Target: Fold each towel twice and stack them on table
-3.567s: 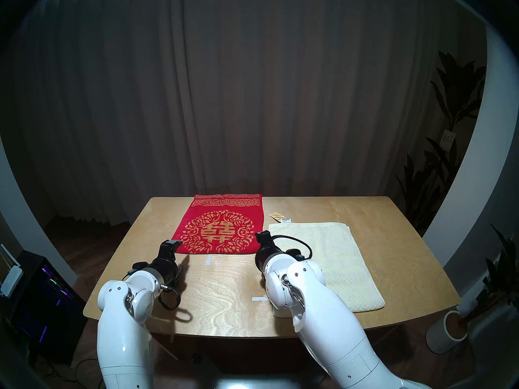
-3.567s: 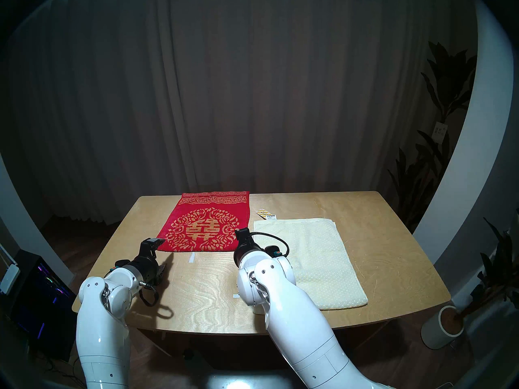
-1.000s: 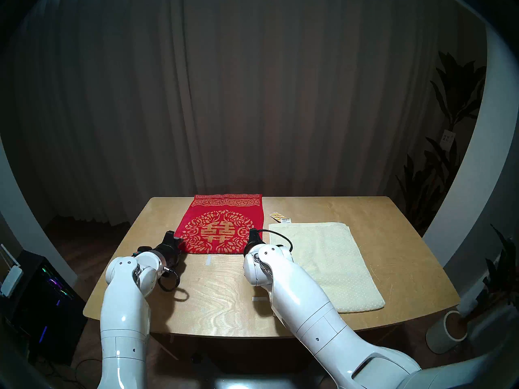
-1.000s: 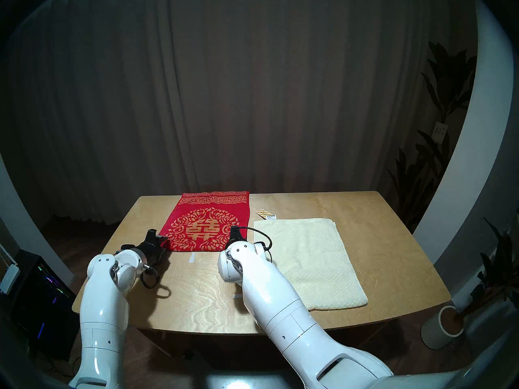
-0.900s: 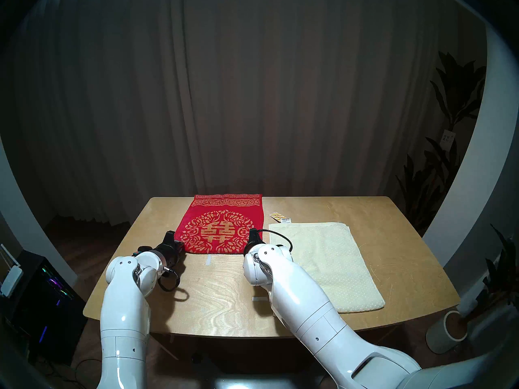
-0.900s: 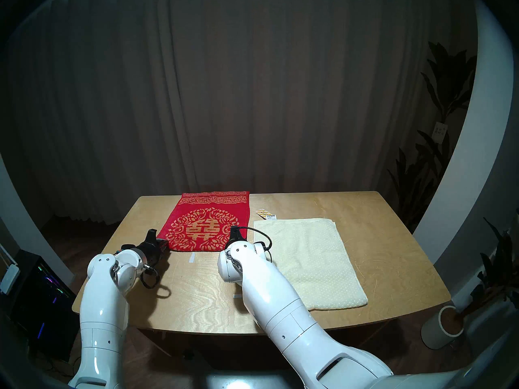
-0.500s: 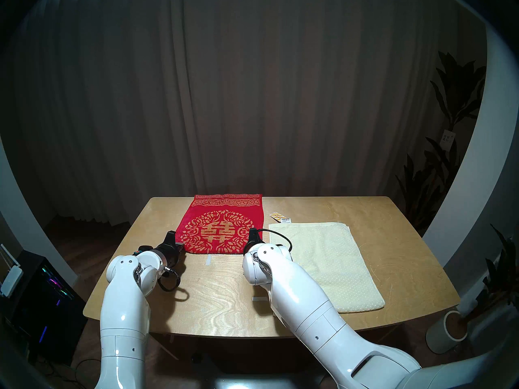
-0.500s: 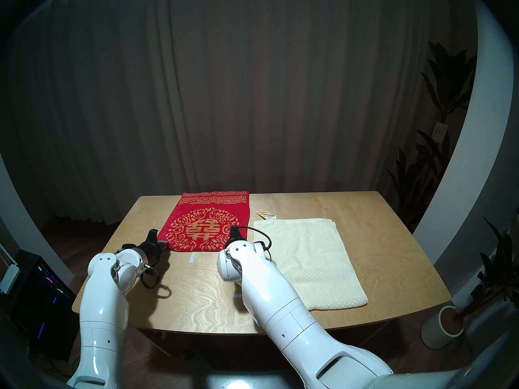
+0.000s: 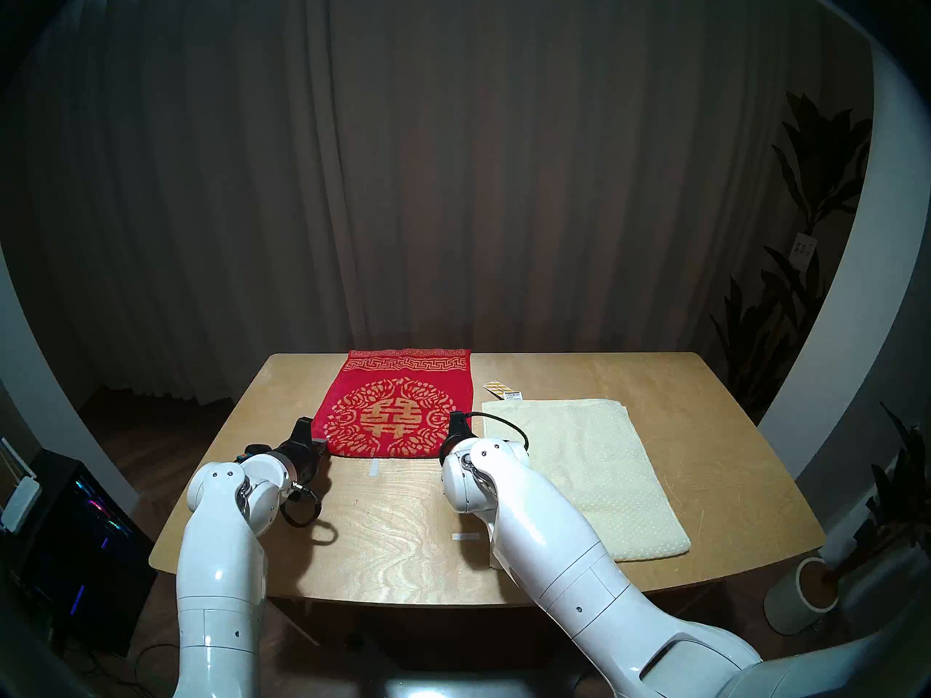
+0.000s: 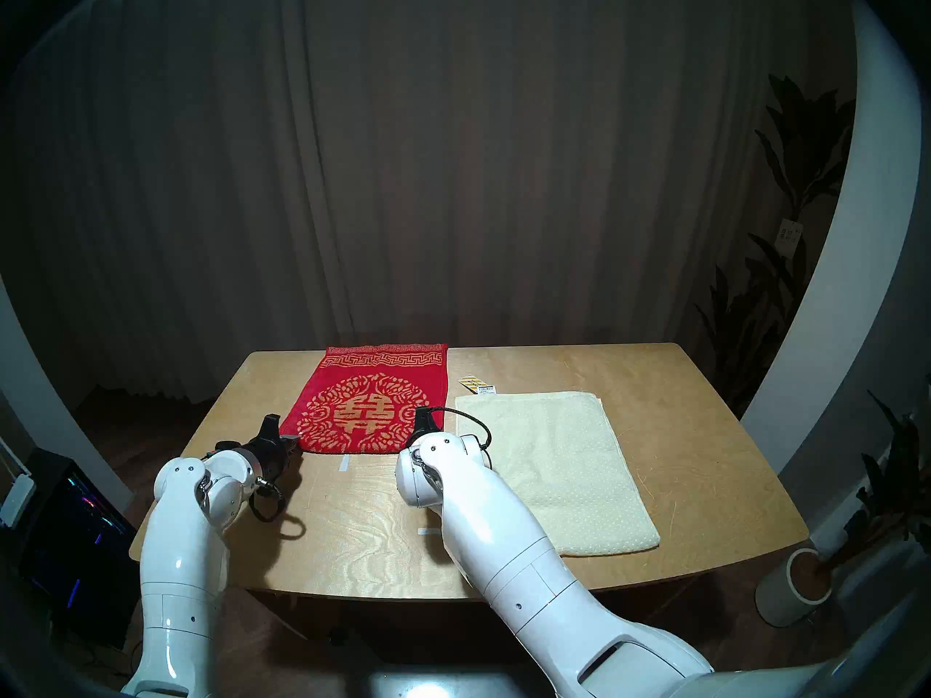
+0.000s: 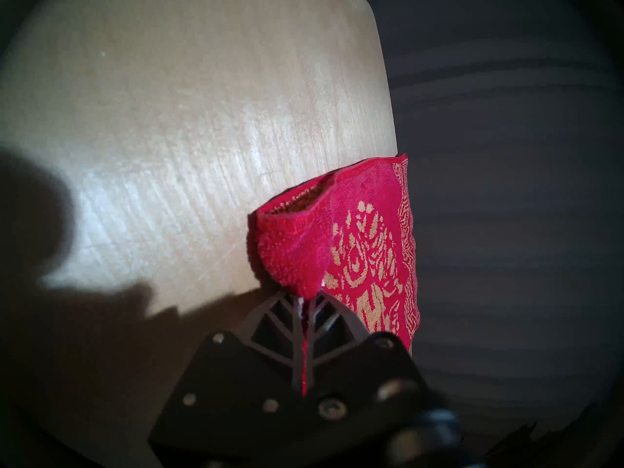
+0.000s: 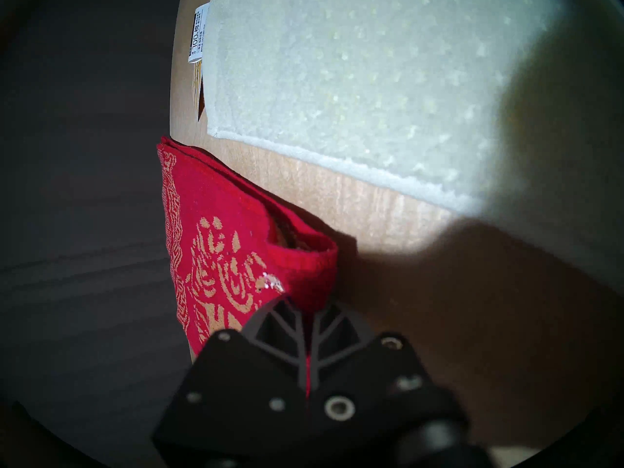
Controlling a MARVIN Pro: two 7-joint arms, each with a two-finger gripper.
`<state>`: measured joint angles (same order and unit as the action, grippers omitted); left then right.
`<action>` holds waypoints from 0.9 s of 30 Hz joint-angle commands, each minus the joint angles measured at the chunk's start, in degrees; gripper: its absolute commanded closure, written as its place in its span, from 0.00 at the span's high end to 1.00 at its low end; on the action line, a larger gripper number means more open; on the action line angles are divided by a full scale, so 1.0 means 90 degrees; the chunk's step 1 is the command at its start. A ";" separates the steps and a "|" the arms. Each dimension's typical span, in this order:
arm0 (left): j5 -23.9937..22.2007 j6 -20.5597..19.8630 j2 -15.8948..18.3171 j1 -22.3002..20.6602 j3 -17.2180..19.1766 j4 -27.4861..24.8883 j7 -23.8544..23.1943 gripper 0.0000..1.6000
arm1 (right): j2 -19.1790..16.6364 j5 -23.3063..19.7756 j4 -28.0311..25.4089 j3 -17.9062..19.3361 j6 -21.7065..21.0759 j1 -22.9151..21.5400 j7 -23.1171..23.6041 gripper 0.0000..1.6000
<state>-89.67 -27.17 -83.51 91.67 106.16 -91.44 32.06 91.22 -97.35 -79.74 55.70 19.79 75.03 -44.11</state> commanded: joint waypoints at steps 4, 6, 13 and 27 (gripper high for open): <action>-0.0075 -0.0054 -0.0175 0.0817 0.0159 -0.0322 0.0238 0.00 | -0.0284 -0.0047 -0.0674 -0.0100 -0.0171 0.0316 -0.0154 0.00; -0.0104 -0.0079 -0.0201 0.0905 0.0175 -0.0435 0.0256 0.00 | -0.0375 -0.0058 -0.0889 -0.0133 -0.0214 0.0391 -0.0247 0.00; -0.0159 -0.0325 -0.0204 0.1168 0.0136 -0.0816 0.0345 0.00 | -0.0730 -0.0096 -0.1489 -0.0248 -0.0424 0.0619 -0.0536 0.00; -0.0582 -0.0646 -0.0380 0.1678 0.0274 -0.1811 0.0841 0.00 | -0.1335 -0.0190 -0.2571 -0.0353 -0.0727 0.0984 -0.1059 0.00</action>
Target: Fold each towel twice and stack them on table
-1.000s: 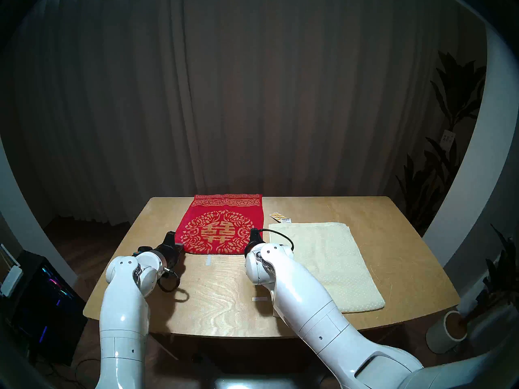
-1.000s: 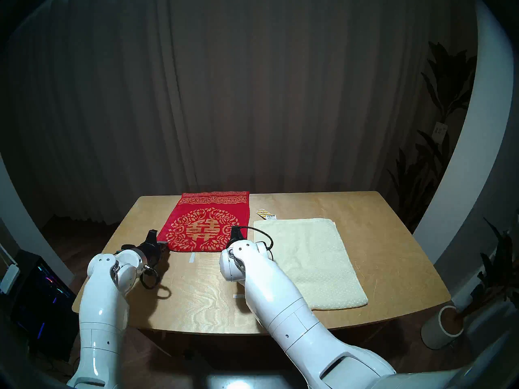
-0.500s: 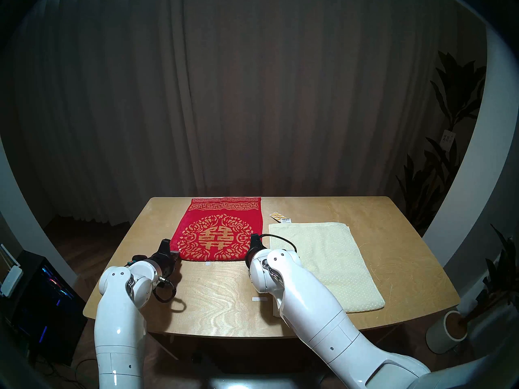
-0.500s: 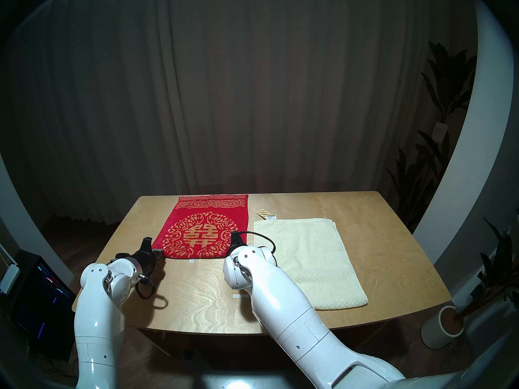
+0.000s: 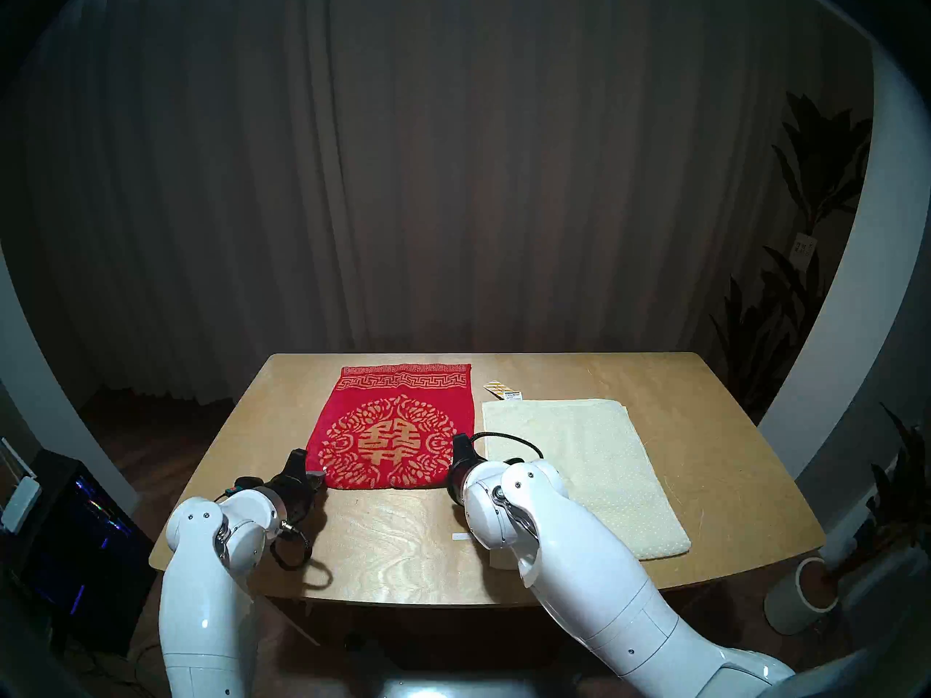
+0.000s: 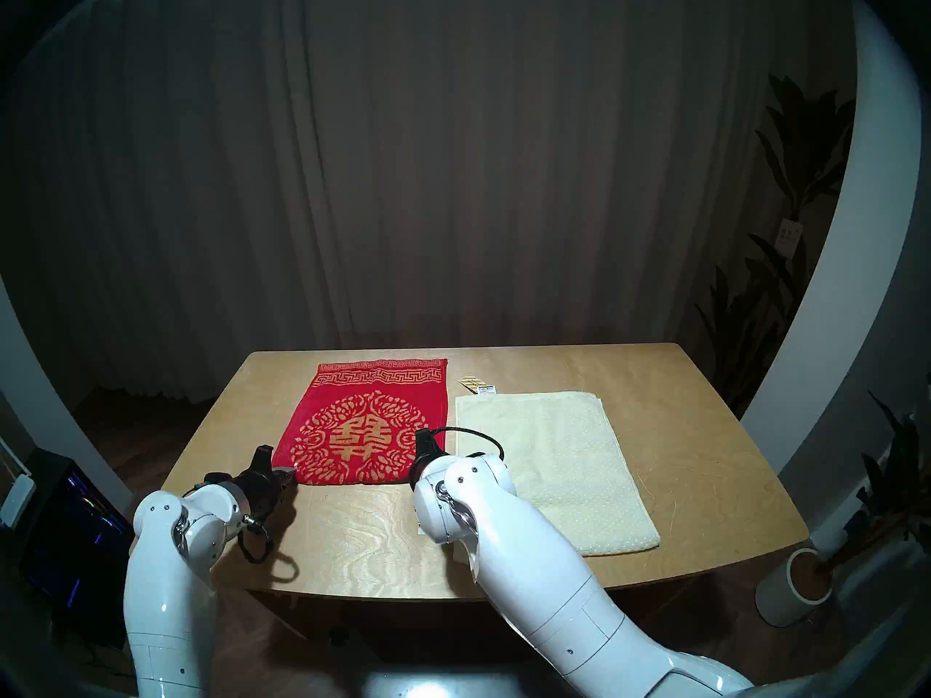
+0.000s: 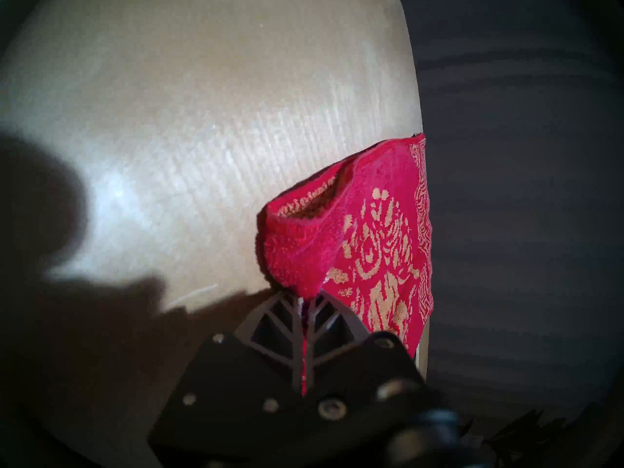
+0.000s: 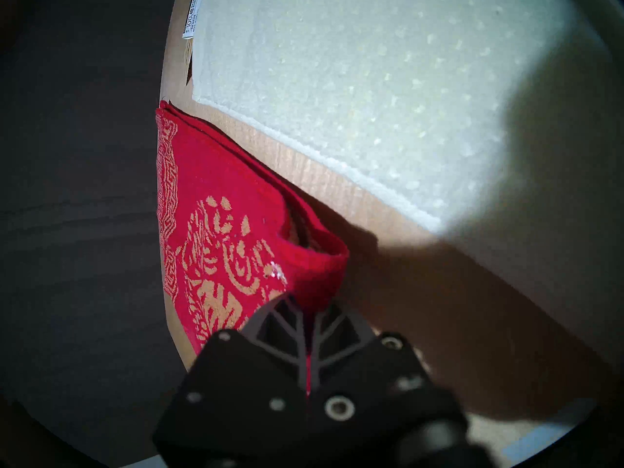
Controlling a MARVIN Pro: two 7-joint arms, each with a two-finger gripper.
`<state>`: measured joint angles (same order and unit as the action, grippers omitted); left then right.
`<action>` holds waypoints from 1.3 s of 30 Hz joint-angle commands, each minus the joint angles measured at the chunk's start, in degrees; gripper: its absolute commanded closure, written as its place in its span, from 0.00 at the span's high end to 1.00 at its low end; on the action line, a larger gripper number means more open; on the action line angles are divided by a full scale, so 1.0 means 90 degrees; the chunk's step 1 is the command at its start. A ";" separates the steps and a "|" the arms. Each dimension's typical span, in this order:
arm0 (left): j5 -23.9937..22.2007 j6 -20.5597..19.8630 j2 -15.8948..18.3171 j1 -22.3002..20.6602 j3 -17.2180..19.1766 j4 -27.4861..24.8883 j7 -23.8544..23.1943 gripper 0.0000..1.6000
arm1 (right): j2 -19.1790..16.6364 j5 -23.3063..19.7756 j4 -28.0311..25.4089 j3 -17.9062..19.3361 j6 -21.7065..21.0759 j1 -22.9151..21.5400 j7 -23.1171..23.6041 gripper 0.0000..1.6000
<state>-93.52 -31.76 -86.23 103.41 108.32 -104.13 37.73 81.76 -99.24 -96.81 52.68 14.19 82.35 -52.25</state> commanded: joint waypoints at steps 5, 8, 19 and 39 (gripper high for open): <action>-0.0184 -0.0052 -0.0128 0.0480 0.0215 -0.0531 0.0212 0.00 | -0.0399 0.0056 -0.0920 -0.0045 -0.0067 0.0248 -0.0318 0.00; -0.0147 0.0051 -0.0150 0.0465 0.0337 -0.0570 0.0190 0.00 | -0.0430 0.0079 -0.0984 -0.0067 -0.0038 0.0278 -0.0392 0.00; -0.0281 0.0024 -0.0188 0.0538 0.0474 -0.0765 0.0262 0.00 | -0.0529 -0.0028 -0.1232 -0.0052 -0.0103 0.0381 -0.0604 0.00; -0.0879 0.0037 -0.0217 0.0215 0.0579 -0.1443 0.0966 0.00 | -0.0450 -0.0154 -0.1733 0.0081 0.0062 0.0245 -0.1263 0.00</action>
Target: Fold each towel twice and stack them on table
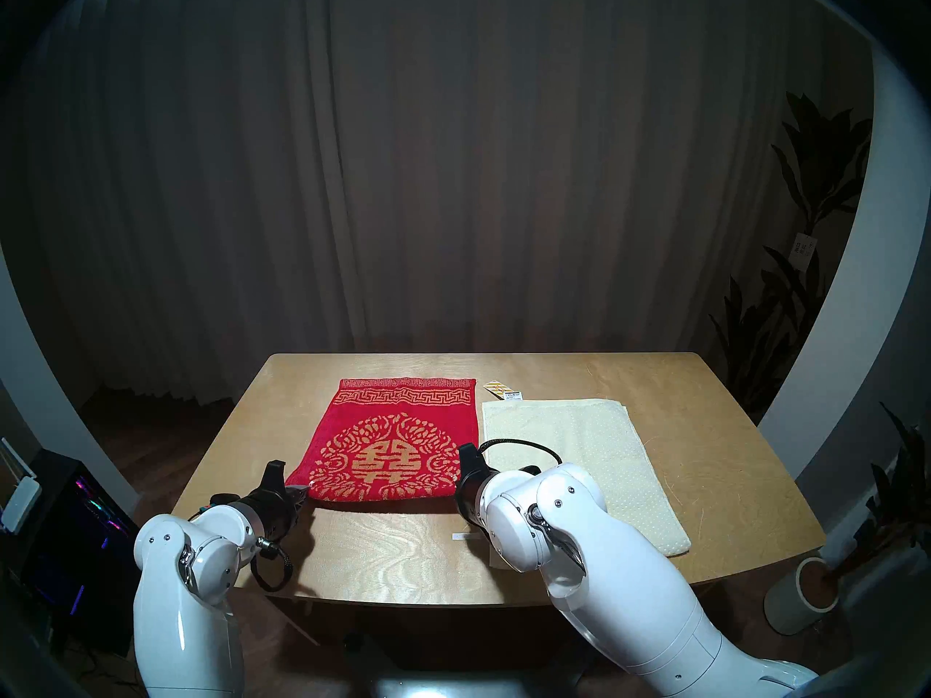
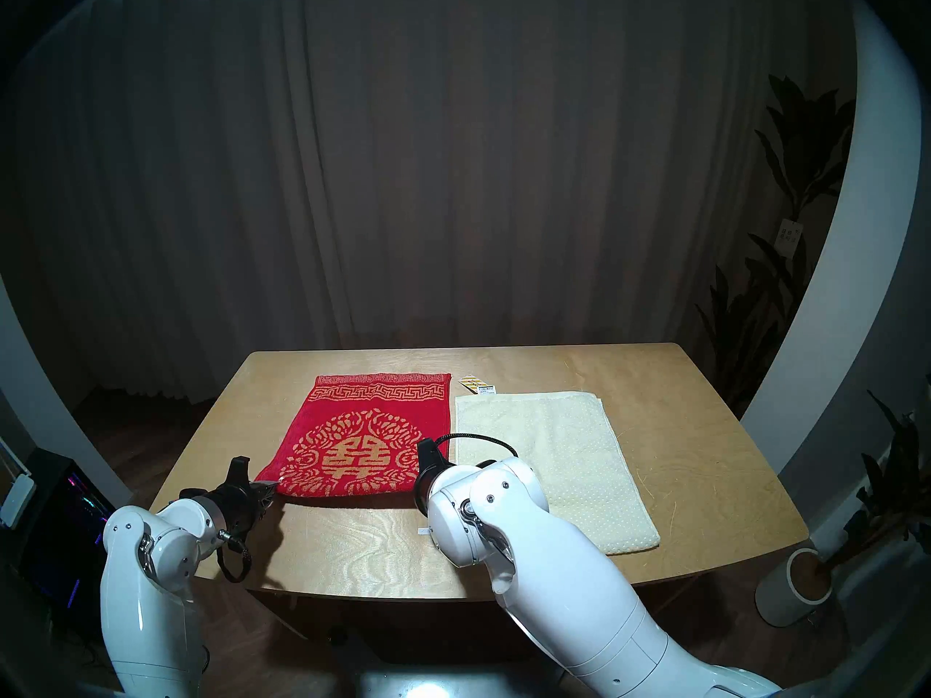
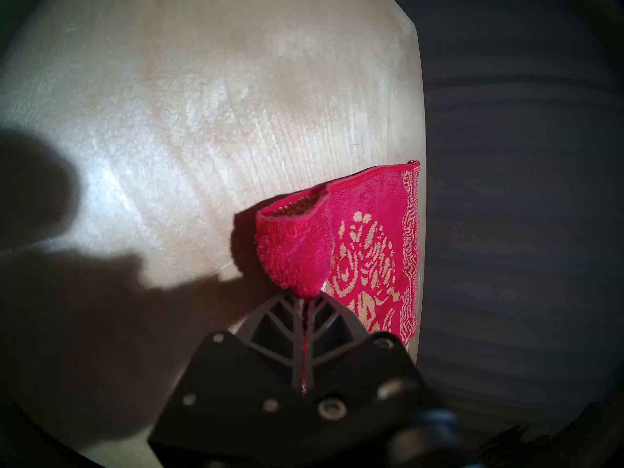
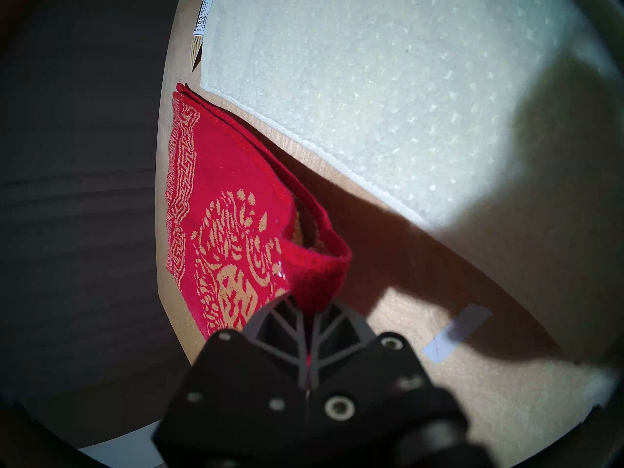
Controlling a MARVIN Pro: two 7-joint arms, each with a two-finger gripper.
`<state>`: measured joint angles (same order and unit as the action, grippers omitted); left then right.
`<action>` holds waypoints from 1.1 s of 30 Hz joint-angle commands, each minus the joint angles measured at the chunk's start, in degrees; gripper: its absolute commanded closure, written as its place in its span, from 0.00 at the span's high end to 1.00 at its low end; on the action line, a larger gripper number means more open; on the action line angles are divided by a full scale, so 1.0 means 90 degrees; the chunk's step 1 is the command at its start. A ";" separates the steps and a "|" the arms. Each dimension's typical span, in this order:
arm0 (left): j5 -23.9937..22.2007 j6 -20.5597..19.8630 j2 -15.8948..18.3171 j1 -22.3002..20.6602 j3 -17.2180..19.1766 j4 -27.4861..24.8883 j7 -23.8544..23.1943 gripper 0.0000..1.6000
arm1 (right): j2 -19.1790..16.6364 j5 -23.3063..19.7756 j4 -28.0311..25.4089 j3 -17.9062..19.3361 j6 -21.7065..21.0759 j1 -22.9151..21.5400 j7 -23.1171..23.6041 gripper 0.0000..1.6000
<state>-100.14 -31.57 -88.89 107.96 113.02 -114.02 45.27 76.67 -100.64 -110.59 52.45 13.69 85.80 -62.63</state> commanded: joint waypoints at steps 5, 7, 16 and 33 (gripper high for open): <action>-0.0166 0.0073 0.0142 -0.0627 -0.0031 -0.0201 0.0234 0.00 | 0.0269 0.0010 -0.0056 0.0173 0.0223 -0.0317 -0.0124 0.00; -0.0162 0.0114 0.0163 -0.0770 -0.0062 -0.0142 0.0273 0.00 | 0.0321 0.0002 -0.0009 0.0204 0.0240 -0.0396 -0.0117 0.00; -0.0132 0.0432 0.0342 -0.1322 -0.0296 0.0113 0.0315 0.00 | 0.0595 0.0020 0.0408 0.0332 0.0350 -0.0794 0.0003 0.00; 0.0285 0.1032 0.0719 -0.2428 -0.0880 0.1209 0.0180 0.00 | 0.1156 0.0087 0.1724 0.0368 0.0419 -0.1629 0.0475 0.00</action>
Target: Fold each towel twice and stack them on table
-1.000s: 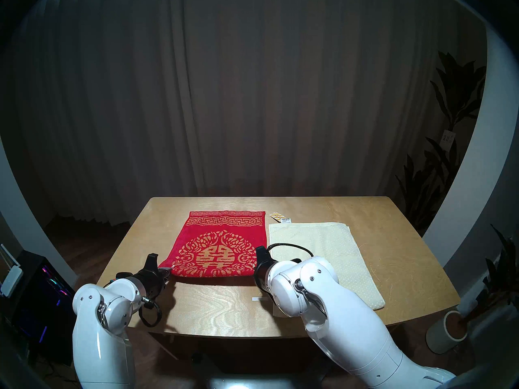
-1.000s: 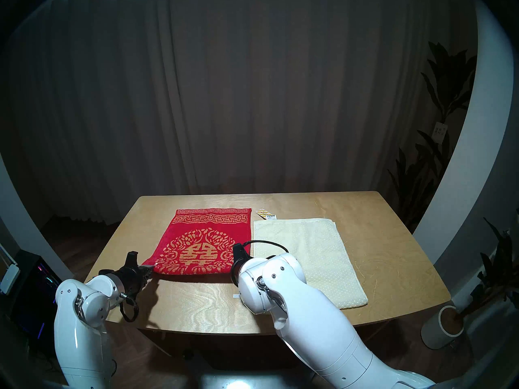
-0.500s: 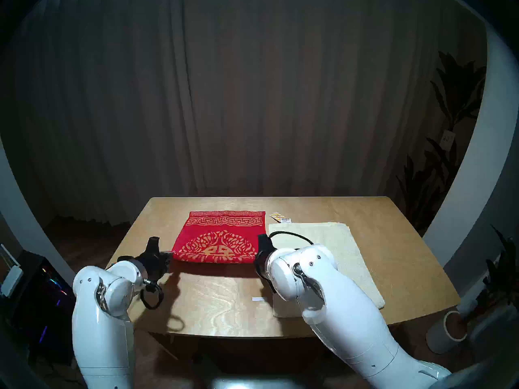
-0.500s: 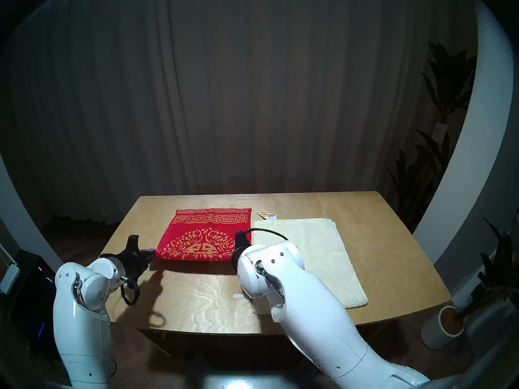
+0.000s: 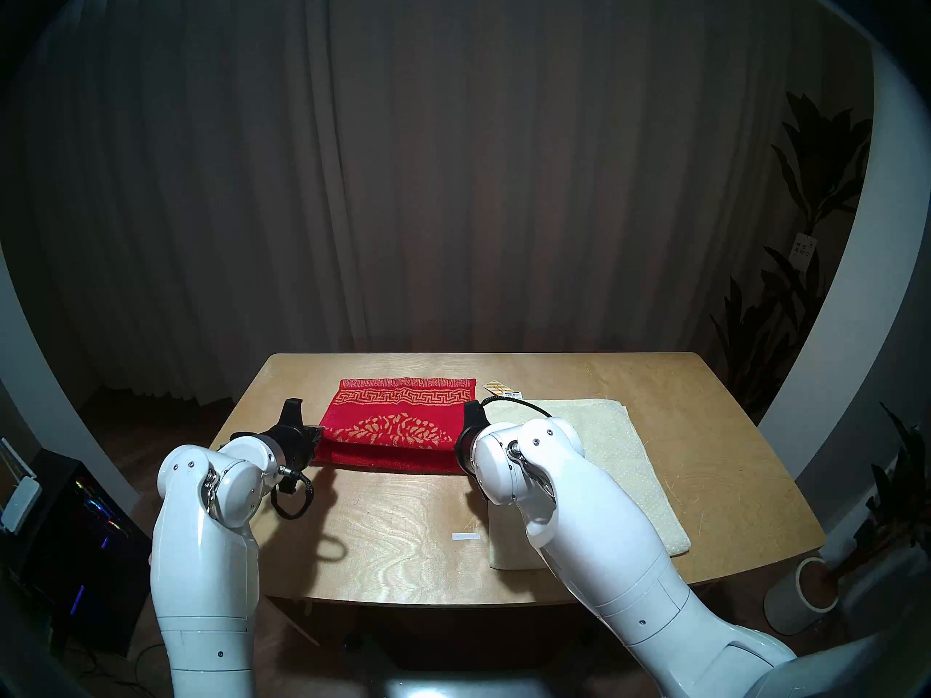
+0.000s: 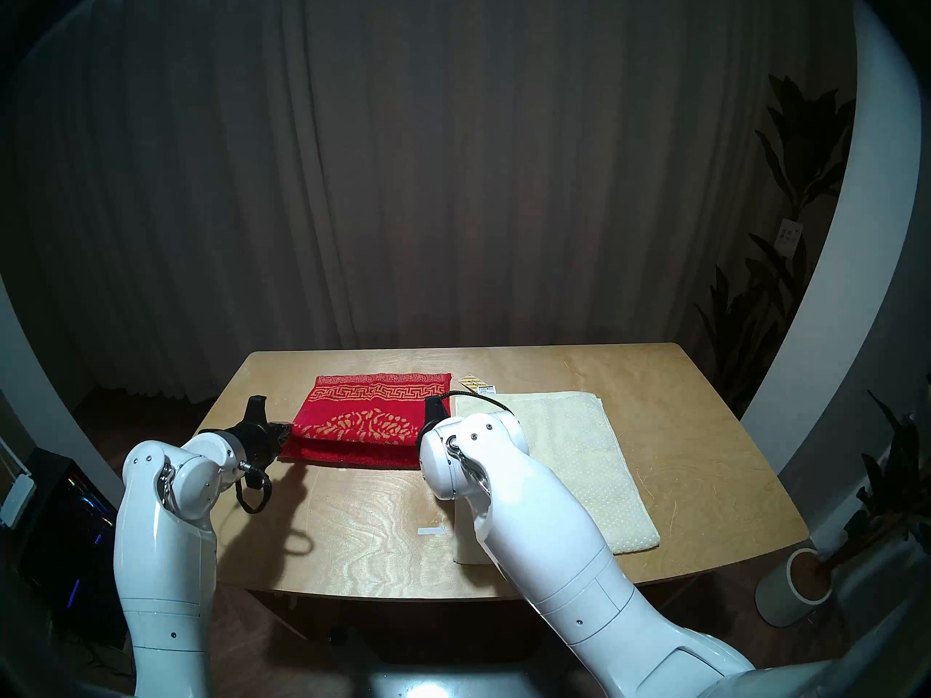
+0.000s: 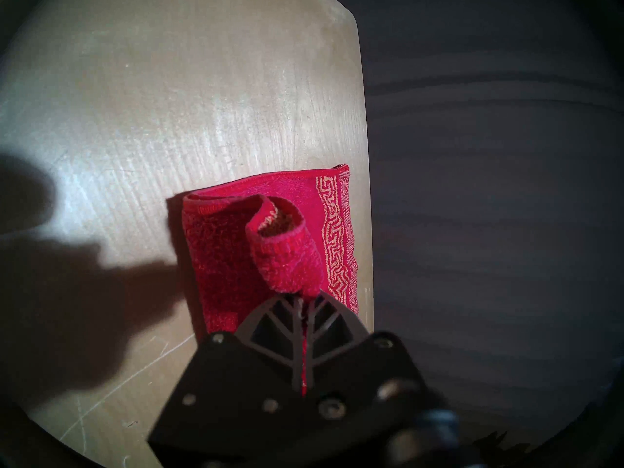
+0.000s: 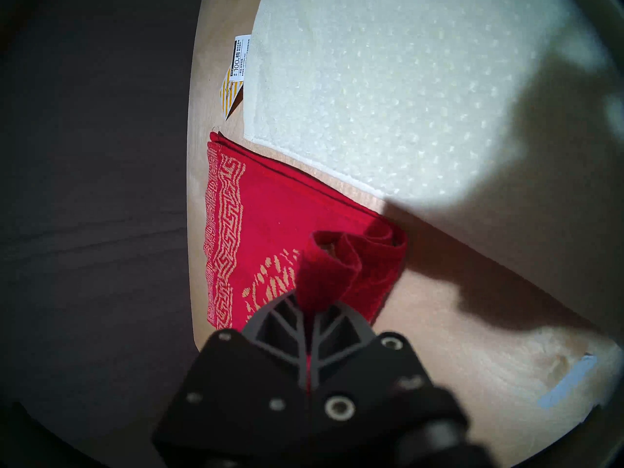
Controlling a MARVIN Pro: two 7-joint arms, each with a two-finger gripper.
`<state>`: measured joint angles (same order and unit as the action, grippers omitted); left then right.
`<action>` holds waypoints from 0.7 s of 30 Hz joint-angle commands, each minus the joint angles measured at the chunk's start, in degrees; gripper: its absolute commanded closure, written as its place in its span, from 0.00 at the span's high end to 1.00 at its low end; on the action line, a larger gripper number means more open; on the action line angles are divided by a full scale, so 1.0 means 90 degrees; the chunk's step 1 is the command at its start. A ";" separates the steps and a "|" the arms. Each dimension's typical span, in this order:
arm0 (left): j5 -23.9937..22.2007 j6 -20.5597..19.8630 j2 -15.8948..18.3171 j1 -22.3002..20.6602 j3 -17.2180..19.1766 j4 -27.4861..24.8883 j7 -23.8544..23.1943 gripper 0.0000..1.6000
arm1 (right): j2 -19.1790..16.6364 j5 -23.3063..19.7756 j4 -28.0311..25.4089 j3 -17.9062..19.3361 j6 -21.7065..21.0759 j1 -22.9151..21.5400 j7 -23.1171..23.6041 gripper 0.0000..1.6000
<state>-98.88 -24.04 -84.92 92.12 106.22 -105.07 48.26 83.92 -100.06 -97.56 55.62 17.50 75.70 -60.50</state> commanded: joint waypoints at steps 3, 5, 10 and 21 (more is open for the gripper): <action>0.0194 0.0239 0.0327 -0.0794 -0.0189 0.0368 -0.0180 0.00 | 0.0406 0.0024 0.0423 0.0020 -0.0001 -0.0590 0.0290 0.00; 0.0256 0.0313 0.0417 -0.0925 -0.0297 0.0546 -0.0238 0.00 | 0.0497 0.0038 0.0673 0.0029 0.0012 -0.0735 0.0367 0.00; 0.0355 0.0389 0.0498 -0.1179 -0.0437 0.0858 -0.0295 0.00 | 0.0612 0.0061 0.1037 0.0042 0.0019 -0.0946 0.0478 0.00; 0.0578 0.0550 0.0686 -0.1820 -0.0830 0.1610 -0.0455 0.00 | 0.0887 0.0038 0.2041 0.0177 -0.0005 -0.1556 0.0745 0.00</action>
<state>-94.77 -19.99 -80.52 81.89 100.15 -92.50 45.74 89.25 -99.56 -82.35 56.42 17.83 66.94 -55.80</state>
